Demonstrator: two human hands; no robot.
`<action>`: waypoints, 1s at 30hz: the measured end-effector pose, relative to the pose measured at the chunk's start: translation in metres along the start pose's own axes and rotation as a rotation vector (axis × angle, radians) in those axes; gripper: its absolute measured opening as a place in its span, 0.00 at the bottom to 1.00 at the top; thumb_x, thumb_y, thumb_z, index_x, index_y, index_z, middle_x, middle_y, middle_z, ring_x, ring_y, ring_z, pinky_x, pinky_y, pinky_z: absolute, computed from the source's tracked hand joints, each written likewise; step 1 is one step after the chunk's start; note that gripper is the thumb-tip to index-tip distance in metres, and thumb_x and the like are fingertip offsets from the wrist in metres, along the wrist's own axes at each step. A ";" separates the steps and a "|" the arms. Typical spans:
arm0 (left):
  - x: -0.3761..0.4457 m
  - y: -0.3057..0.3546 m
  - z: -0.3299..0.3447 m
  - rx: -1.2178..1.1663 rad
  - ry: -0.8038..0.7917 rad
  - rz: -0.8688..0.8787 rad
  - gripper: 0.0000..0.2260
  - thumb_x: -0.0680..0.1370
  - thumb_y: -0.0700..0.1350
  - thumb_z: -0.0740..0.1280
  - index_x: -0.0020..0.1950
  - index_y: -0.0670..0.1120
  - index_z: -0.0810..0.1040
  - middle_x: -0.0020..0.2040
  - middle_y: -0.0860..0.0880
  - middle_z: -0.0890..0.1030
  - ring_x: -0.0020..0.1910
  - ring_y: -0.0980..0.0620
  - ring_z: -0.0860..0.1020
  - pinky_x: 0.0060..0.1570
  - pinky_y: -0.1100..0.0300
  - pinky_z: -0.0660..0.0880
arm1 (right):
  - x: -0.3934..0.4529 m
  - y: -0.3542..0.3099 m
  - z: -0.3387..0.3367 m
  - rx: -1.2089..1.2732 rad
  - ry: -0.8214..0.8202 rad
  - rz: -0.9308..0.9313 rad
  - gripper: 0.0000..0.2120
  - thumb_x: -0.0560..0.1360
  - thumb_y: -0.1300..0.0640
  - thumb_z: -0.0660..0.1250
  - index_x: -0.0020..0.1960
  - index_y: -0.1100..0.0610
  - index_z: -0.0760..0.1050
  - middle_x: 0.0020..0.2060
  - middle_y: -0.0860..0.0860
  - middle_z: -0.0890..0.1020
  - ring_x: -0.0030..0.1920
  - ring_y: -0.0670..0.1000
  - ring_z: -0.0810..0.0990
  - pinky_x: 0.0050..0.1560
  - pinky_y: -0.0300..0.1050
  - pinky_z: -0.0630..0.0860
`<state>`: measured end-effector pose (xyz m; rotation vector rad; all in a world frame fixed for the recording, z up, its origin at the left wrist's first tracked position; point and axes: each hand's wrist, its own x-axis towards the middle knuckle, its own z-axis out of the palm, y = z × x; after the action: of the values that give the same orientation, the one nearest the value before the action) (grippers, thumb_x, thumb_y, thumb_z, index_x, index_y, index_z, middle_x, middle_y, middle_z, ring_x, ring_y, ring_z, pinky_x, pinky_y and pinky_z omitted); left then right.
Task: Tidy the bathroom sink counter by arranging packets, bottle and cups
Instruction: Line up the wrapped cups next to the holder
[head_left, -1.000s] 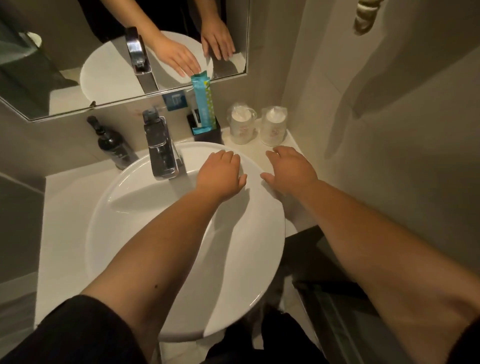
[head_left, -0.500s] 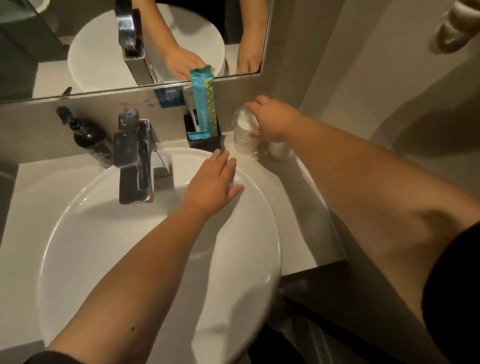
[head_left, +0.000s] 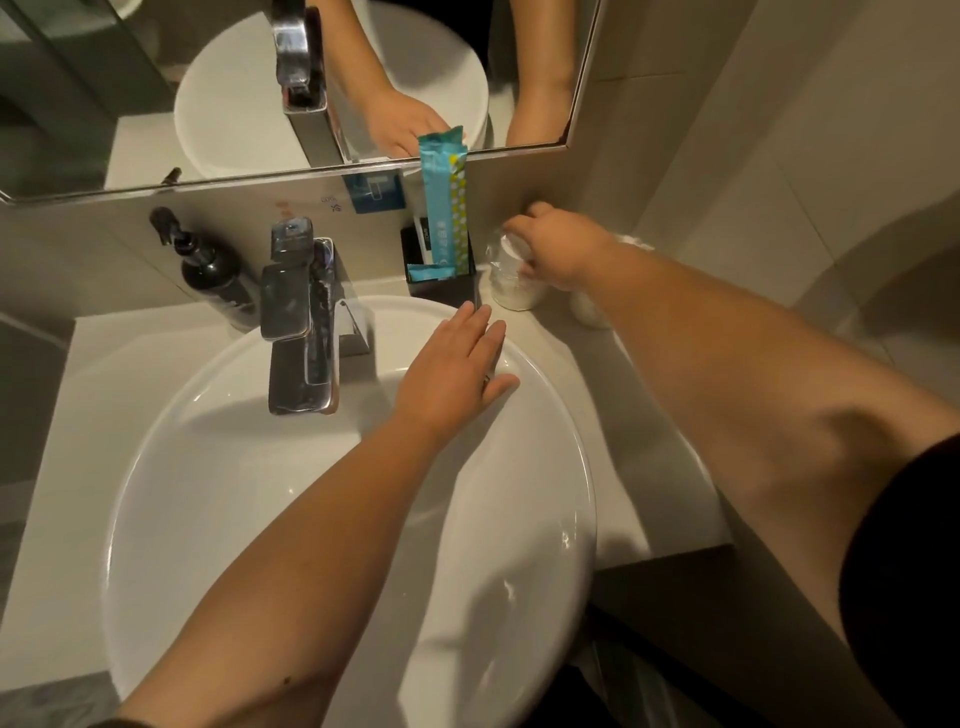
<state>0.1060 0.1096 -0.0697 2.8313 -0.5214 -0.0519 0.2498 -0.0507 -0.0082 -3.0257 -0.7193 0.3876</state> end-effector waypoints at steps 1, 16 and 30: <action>0.000 0.000 0.000 0.000 -0.001 0.000 0.30 0.80 0.60 0.59 0.77 0.46 0.59 0.78 0.45 0.59 0.78 0.45 0.53 0.75 0.53 0.51 | 0.000 0.000 0.001 0.006 0.001 0.007 0.29 0.76 0.54 0.68 0.74 0.53 0.63 0.64 0.59 0.70 0.58 0.63 0.77 0.54 0.52 0.74; 0.000 0.002 -0.004 -0.027 -0.030 -0.002 0.29 0.79 0.57 0.63 0.75 0.43 0.64 0.76 0.42 0.62 0.77 0.41 0.55 0.74 0.50 0.54 | -0.071 0.054 -0.043 -0.101 -0.087 0.257 0.28 0.73 0.47 0.70 0.66 0.62 0.68 0.61 0.62 0.73 0.59 0.64 0.76 0.56 0.53 0.74; 0.000 0.000 0.001 0.009 0.002 0.002 0.29 0.79 0.58 0.62 0.75 0.42 0.65 0.76 0.42 0.64 0.76 0.41 0.57 0.73 0.48 0.57 | -0.034 0.066 -0.003 -0.097 -0.138 0.210 0.17 0.73 0.58 0.69 0.61 0.58 0.72 0.55 0.61 0.76 0.55 0.64 0.78 0.45 0.48 0.71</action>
<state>0.1058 0.1100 -0.0704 2.8392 -0.5251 -0.0459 0.2499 -0.1247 -0.0013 -3.2024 -0.4366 0.5874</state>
